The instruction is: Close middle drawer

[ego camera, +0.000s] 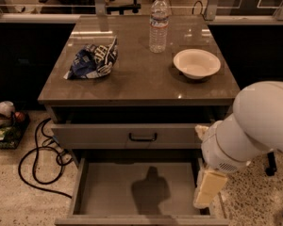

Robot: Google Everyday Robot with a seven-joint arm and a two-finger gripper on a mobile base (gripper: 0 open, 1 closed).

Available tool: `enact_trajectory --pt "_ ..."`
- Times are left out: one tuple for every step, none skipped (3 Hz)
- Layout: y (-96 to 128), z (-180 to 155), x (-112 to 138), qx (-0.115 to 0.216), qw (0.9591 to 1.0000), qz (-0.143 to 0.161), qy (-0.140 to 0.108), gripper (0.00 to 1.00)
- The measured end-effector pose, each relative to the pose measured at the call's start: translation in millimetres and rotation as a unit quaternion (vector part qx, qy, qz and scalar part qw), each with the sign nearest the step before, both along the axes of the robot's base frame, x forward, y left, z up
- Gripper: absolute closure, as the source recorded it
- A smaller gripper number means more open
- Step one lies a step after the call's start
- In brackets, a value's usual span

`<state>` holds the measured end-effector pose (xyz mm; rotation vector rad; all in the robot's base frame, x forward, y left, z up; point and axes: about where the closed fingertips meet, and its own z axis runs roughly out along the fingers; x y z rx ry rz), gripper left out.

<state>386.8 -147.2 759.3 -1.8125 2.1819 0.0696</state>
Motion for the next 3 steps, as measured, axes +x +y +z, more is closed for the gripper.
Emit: enact_trajectory --pt "5 -38 -17 0.009 0.9994 0.007 0.032 0.0" --pt "6 -46 -16 0.011 0.9994 0.009 0.032 0.0" --pt "-4 -84 -30 0.029 0.9988 -0.007 0.04 0.0"
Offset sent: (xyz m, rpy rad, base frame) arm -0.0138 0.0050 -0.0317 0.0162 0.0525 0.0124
